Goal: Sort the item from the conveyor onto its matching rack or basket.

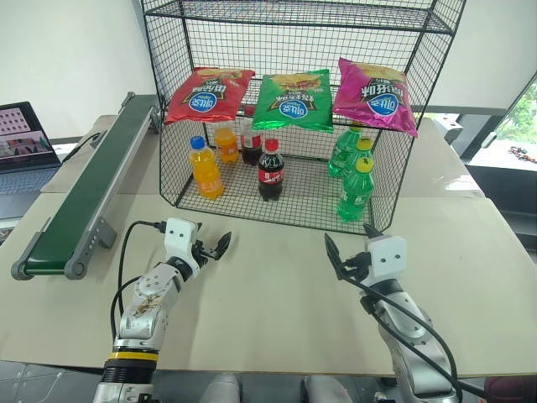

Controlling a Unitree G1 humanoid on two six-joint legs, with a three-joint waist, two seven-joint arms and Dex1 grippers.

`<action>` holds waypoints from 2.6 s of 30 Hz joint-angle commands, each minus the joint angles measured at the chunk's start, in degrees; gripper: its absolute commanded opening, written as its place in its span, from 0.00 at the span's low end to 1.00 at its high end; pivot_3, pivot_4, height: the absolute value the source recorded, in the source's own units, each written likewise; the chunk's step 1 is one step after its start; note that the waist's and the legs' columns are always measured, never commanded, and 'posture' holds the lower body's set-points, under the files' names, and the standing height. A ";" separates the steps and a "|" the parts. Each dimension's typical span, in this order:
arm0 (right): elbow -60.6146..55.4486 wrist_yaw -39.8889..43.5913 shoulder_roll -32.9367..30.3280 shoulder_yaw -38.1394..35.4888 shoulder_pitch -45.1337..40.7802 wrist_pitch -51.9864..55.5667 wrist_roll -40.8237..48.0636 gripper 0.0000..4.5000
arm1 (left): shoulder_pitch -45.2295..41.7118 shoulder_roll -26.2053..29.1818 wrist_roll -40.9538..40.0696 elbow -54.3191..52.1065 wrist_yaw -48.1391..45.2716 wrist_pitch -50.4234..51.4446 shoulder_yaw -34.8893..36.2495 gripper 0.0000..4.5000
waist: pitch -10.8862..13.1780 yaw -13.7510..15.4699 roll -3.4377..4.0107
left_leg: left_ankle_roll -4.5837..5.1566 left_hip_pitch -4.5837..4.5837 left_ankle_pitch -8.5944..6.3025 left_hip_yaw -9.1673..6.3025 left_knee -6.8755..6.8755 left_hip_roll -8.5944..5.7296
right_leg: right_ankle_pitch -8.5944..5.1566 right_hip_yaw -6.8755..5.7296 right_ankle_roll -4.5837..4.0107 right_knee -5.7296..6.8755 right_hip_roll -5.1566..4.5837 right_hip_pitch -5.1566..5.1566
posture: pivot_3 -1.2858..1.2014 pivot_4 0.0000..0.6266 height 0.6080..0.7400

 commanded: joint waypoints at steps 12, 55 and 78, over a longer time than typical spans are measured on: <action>-2.10 1.12 -0.06 -0.14 -0.73 -1.37 0.21 1.00 | 2.31 0.72 3.54 -4.45 0.84 0.44 -0.12 0.99 | -0.03 0.01 0.04 | 0.02 0.01 -0.01 -0.01 0.02 0.00 | 0.00 0.00 -0.01 0.02 0.00 0.01 | 0.52 0.24 0.98; -1.30 0.85 0.65 0.55 -2.71 -1.07 -0.51 1.00 | -0.93 0.97 6.75 -2.45 -1.64 -1.77 -0.68 0.99 | -0.05 -0.02 0.06 | 0.03 0.01 -0.01 0.00 0.03 0.00 | 0.04 0.00 -0.07 0.05 0.01 0.01 | 0.52 0.24 0.98; -1.30 2.47 -0.38 0.40 -3.38 -0.35 0.79 1.00 | 3.02 4.17 0.03 -6.92 -4.34 2.78 6.63 0.99 | -0.06 -0.03 0.07 | 0.04 0.01 -0.02 -0.01 0.03 0.01 | 0.06 -0.01 -0.10 0.07 0.01 0.00 | 0.52 0.24 0.98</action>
